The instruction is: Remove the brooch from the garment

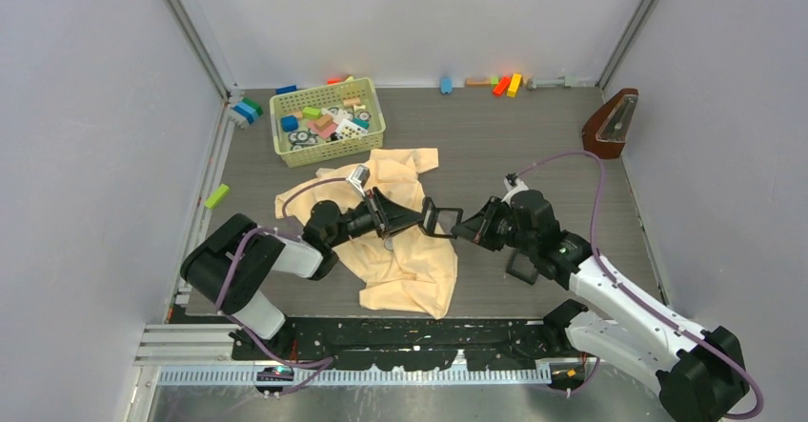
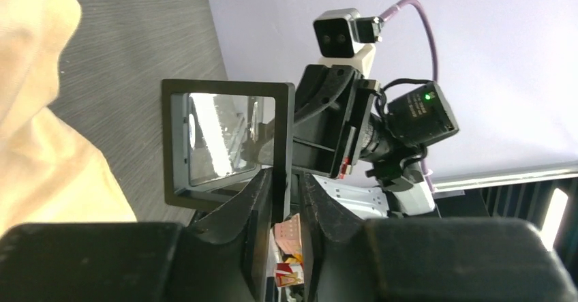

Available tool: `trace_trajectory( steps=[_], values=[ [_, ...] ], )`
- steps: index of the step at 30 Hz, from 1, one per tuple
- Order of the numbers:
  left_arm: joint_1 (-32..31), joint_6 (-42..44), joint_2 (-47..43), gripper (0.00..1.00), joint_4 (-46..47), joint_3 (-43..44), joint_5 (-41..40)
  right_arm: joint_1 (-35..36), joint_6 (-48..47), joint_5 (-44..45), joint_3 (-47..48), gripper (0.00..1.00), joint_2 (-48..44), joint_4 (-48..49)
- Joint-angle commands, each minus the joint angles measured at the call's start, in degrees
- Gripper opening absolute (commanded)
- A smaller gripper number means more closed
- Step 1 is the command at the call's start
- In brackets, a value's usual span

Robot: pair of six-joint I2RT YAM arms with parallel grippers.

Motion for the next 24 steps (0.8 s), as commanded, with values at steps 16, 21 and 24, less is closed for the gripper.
trace_trajectory(
  steps=[16,21,24],
  values=[
    [-3.4,45.5,-25.9,0.51,-77.2,14.1,-23.5,-1.0,-19.0,19.9,27.8,0.01,11.8,-47.6],
    [-4.3,54.6,-25.8,0.56,-89.4,19.7,-32.6,-0.9,-22.0,24.1,30.7,0.01,17.1,-51.4],
    [-6.0,57.5,-23.7,0.49,-90.7,21.1,-37.3,-0.9,-22.7,24.5,30.9,0.01,18.5,-50.4]
  ],
)
